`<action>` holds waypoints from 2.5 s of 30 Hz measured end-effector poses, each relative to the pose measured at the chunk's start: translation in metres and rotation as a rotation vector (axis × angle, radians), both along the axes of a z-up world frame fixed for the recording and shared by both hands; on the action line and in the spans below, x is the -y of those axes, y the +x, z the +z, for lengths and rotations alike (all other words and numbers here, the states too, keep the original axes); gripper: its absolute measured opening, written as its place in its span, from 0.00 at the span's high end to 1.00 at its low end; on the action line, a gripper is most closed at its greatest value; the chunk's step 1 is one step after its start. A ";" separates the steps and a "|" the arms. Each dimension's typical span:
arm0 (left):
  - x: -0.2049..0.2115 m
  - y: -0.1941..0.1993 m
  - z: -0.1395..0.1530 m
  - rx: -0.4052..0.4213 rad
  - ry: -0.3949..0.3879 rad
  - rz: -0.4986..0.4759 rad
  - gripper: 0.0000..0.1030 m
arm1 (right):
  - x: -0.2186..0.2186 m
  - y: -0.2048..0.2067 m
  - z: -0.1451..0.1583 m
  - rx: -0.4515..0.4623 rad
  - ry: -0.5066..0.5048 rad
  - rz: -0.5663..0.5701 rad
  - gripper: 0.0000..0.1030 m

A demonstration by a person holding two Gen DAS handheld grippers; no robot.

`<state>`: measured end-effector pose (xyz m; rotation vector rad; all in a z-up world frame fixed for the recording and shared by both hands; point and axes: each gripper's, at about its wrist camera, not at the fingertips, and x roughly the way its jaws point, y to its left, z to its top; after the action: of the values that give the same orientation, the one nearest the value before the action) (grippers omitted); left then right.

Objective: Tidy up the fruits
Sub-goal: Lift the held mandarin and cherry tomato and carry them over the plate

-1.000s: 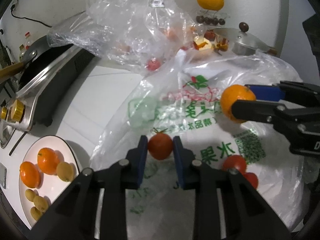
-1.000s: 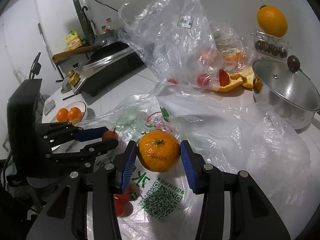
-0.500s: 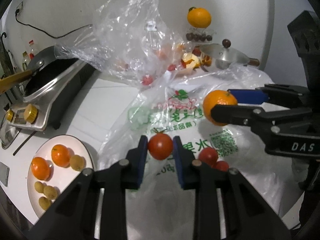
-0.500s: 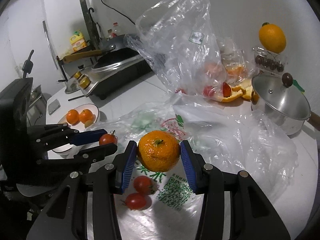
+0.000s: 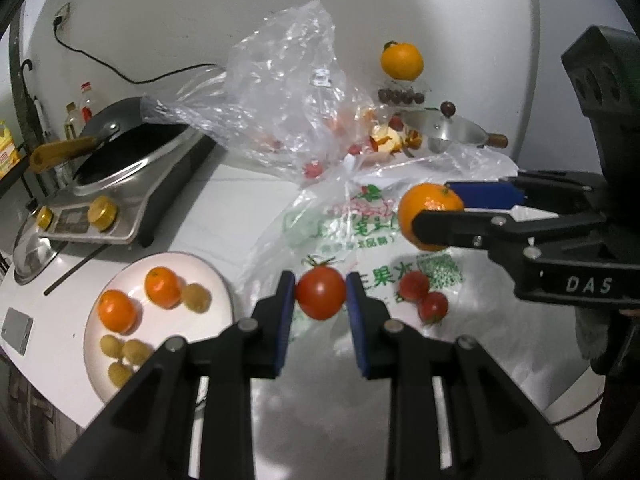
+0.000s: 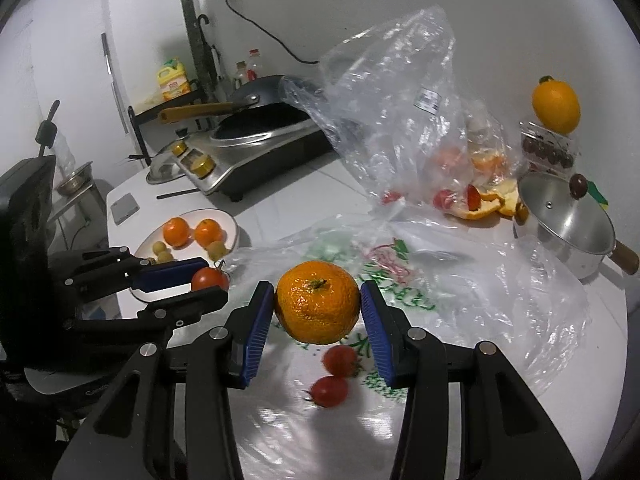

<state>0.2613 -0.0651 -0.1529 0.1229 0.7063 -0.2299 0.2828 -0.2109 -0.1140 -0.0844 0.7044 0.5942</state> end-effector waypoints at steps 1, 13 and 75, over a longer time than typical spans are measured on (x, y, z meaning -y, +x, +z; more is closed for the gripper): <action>-0.005 -0.003 0.000 -0.001 -0.002 0.006 0.74 | -0.003 -0.002 0.001 0.000 0.000 0.004 0.54; -0.052 -0.029 -0.007 -0.009 -0.030 0.080 0.74 | -0.048 -0.017 0.004 0.002 -0.040 0.067 0.54; -0.100 0.034 -0.064 -0.130 -0.104 0.167 0.63 | -0.078 0.020 -0.025 -0.070 -0.081 0.081 0.54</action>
<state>0.2950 0.0349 -0.2167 -0.0506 0.8278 -0.1150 0.3023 -0.1333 -0.1394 -0.1686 0.7964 0.6490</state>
